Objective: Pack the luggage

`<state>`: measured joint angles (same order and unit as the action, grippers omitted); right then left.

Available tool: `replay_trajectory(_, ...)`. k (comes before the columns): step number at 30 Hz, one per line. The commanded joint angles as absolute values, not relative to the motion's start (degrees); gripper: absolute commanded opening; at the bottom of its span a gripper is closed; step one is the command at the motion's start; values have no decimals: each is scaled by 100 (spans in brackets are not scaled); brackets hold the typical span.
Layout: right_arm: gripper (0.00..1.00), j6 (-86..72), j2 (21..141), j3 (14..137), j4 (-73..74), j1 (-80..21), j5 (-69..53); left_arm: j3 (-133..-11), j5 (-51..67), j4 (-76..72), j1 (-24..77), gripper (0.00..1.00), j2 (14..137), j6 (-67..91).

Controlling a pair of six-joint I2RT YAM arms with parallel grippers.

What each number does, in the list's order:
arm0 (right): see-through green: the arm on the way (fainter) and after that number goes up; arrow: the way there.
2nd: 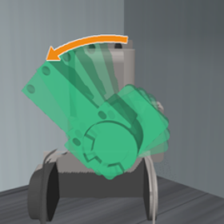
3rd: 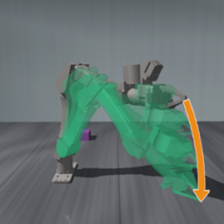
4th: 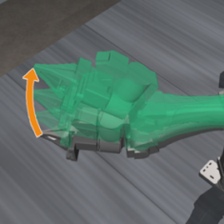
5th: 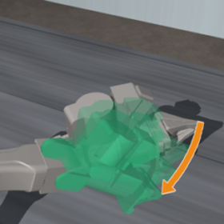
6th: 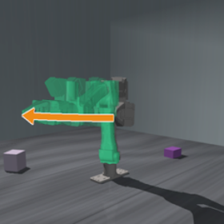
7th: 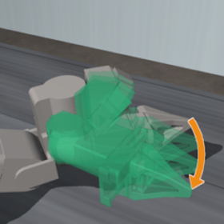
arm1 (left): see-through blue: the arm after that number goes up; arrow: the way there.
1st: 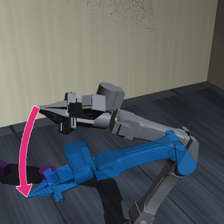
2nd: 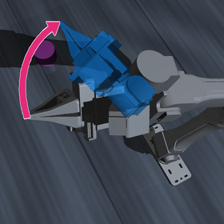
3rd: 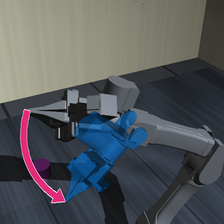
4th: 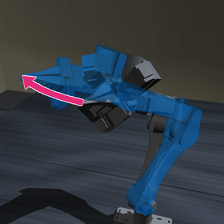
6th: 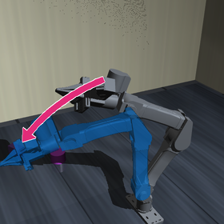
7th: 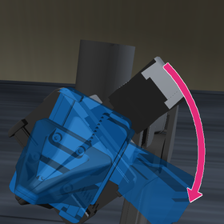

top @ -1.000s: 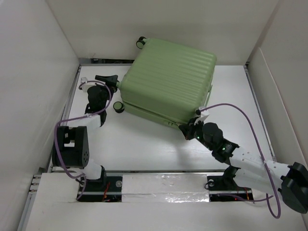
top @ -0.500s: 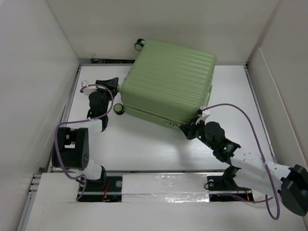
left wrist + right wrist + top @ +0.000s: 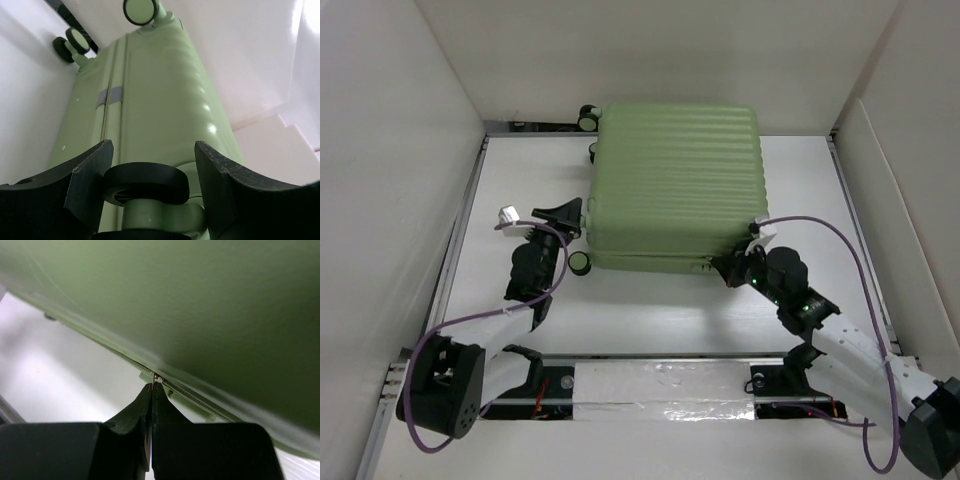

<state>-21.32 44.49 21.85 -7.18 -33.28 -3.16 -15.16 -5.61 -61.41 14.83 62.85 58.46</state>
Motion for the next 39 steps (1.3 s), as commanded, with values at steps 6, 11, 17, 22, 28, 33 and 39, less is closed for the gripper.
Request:
replay_trajectory(6,0,-2459,4508,2356,-1536,-3469,-931,-1616,-851,-5801,4155,0,5950,4922)
replay_trajectory(11,0,-2909,5358,2092,-2399,-4788,-274,-1898,-1178,-6003,4833,0,6319,4966)
replay_trajectory(17,0,-3085,6178,2399,-2997,-5756,200,-2232,-906,-6294,5176,0,6741,5045)
replay_trajectory(22,0,-2743,5723,2470,-2550,-5810,70,-2390,-616,-6224,5099,0,6777,5133)
replay_trajectory(28,0,-2567,5991,2302,-2820,-5810,-261,-3119,586,-5679,5123,0,7082,4904)
replay_trajectory(33,0,-2452,6670,2584,-3181,-5810,-387,-3725,1309,-5083,5186,32,7576,4440)
replay_trajectory(39,0,-2443,6023,2331,-2646,-5810,157,-3393,827,-4018,4729,89,6962,4254)
